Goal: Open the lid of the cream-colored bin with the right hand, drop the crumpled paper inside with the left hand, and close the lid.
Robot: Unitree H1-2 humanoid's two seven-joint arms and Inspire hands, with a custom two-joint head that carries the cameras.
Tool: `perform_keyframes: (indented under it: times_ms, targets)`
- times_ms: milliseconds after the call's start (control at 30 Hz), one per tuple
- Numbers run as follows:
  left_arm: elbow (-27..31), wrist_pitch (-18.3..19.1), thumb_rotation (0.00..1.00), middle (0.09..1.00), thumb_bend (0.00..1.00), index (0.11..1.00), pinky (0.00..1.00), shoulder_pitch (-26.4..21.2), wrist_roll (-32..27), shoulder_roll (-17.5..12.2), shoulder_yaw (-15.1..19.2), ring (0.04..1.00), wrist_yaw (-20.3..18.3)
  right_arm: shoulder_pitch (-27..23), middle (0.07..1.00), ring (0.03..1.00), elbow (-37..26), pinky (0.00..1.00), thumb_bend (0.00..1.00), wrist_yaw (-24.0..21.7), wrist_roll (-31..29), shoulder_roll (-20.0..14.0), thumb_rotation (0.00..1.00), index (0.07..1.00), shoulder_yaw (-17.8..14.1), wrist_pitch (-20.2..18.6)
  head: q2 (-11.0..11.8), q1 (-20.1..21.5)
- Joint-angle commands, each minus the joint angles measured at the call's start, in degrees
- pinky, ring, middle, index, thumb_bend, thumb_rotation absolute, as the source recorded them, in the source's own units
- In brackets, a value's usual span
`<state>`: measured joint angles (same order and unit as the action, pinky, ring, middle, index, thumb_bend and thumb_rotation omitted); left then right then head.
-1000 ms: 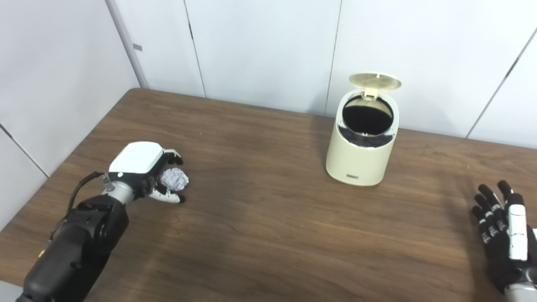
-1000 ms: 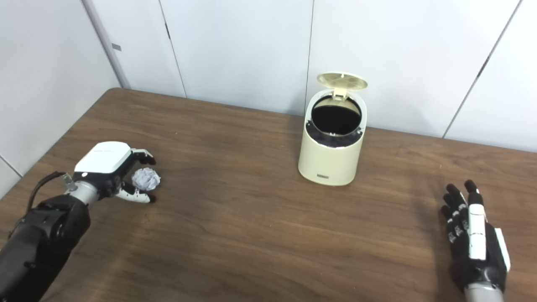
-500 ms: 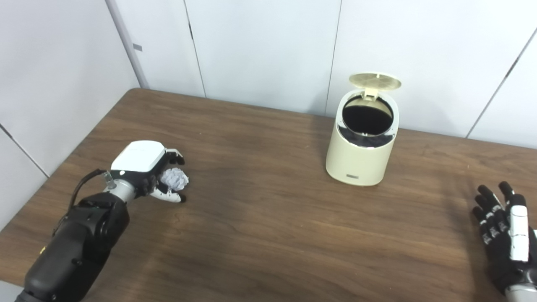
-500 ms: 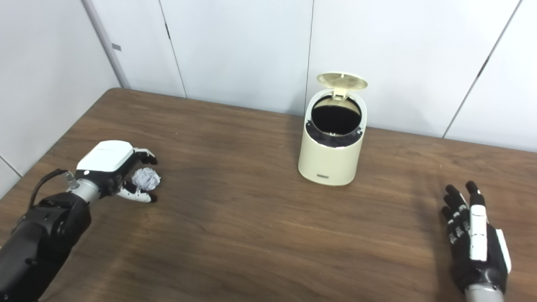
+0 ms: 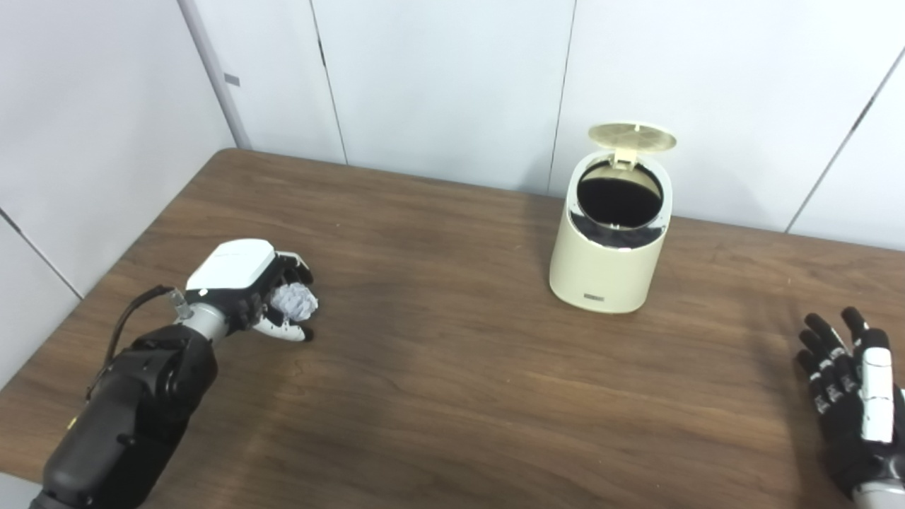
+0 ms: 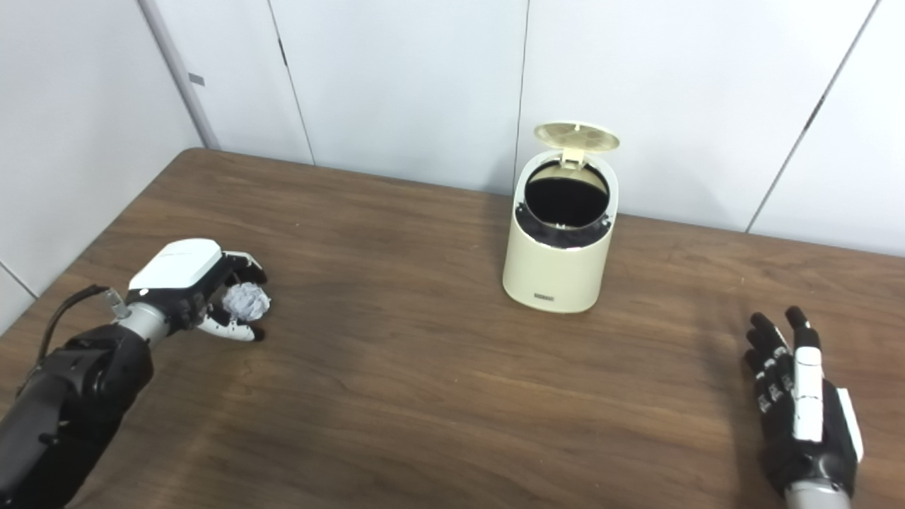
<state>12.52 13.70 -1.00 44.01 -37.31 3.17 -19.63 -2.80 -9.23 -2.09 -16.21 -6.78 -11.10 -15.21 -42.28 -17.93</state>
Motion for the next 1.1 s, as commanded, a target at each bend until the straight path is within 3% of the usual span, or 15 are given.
perform_keyframes:
  times_ms: [0, 67, 133, 367, 767, 1067]
  targets:
    - [-0.4, -0.3, 0.04, 0.651, 0.54, 0.510, 0.56, -1.4, -0.8, -0.2, 1.2, 0.621, 3.0, -0.8, 0.897, 0.925, -1.7, 0.97, 0.49, 0.1, -0.8, 0.0, 0.84, 0.974, -0.6, 0.7, 0.0, -0.1]
    - [-1.6, -1.3, 0.01, 0.527, 0.51, 0.507, 0.45, -1.3, -2.1, 0.4, 1.7, 0.436, 4.9, -0.8, 0.892, 0.910, -1.6, 0.93, 0.48, 0.1, -0.9, 0.1, 0.84, 0.972, -0.7, 0.9, 0.0, -0.1]
    - [-2.2, -1.6, 0.00, 0.480, 0.50, 0.533, 0.40, -1.3, -3.3, 0.8, 2.2, 0.389, 5.6, -0.8, 0.891, 0.900, -1.6, 0.91, 0.47, 0.0, -1.4, 0.3, 0.84, 0.970, -0.9, 1.1, -0.1, 0.0]
    - [-2.2, -1.4, 0.00, 0.467, 0.50, 0.513, 0.39, -1.2, -3.0, 0.7, 1.5, 0.371, 6.0, -0.8, 0.892, 0.885, -1.5, 0.87, 0.47, -0.5, -3.3, 0.6, 0.82, 0.974, -1.6, 1.3, -0.2, 0.0]
    - [-1.4, -1.6, 0.00, 0.523, 0.50, 0.469, 0.47, -1.0, -2.9, 0.0, 0.9, 0.436, 5.3, -0.6, 0.890, 0.888, -1.1, 0.87, 0.46, -1.1, -3.1, 0.1, 0.86, 0.977, -1.3, 2.1, 0.0, 0.3]
    - [0.9, -1.4, 0.00, 0.491, 0.50, 0.496, 0.41, -0.7, -2.8, 0.2, 0.9, 0.393, 5.3, -0.6, 0.890, 0.887, -1.4, 0.86, 0.45, -1.1, -3.2, 0.3, 0.88, 0.979, -1.2, 1.9, 0.1, 0.6]
